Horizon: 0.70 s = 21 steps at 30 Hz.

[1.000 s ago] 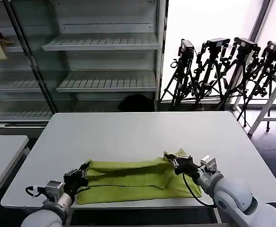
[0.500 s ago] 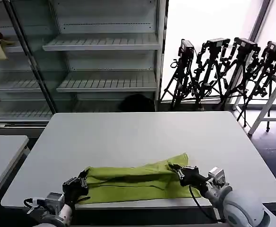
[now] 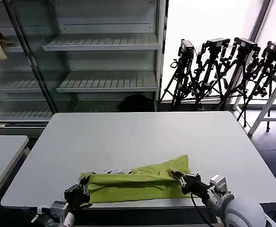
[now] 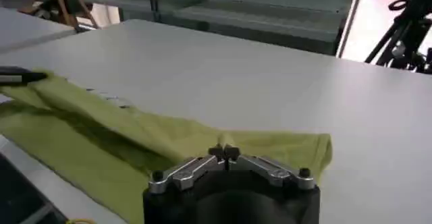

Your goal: Fold and organize the clothes.

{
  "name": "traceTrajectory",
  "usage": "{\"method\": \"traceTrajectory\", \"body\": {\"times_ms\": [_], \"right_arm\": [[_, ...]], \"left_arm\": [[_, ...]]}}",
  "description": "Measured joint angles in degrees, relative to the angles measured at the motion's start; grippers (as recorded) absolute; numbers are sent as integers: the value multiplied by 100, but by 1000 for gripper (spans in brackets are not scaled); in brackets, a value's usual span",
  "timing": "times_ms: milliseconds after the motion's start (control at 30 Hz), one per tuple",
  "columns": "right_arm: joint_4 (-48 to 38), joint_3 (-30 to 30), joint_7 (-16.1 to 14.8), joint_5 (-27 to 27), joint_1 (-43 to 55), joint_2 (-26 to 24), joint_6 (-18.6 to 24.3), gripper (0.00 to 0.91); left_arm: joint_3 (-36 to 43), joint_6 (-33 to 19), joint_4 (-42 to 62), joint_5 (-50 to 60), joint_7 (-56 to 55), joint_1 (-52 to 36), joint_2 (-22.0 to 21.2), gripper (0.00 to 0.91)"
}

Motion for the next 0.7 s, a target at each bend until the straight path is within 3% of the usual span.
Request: {"method": "traceTrajectory", "body": {"times_ms": [133, 167, 200, 233, 267, 300, 500, 700], "right_arm": [[2, 4, 20, -5, -40, 5, -7, 0], [4, 5, 29, -7, -52, 7, -14, 191], [5, 5, 42, -8, -68, 14, -27, 443], [9, 5, 60, -10, -86, 29, -44, 907], [13, 5, 74, -11, -99, 38, -56, 907], [13, 5, 96, -13, -109, 48, -70, 907], [87, 3, 412, -20, -141, 145, -108, 907], [288, -32, 1280, -83, -260, 320, -116, 907]], "left_arm": [[13, -59, 76, 47, 27, -117, 51, 20], [11, -64, 93, 53, 37, -150, 66, 50], [2, -64, 111, 61, 49, -180, 87, 232], [-5, -64, 121, 67, 55, -198, 100, 695], [-14, -62, 123, 75, 56, -208, 106, 846], [-27, -53, 123, 95, 55, -210, 106, 907], [-111, 60, 119, 259, 52, -152, 126, 907], [-286, 196, -63, 329, 45, 10, 256, 907]]}}
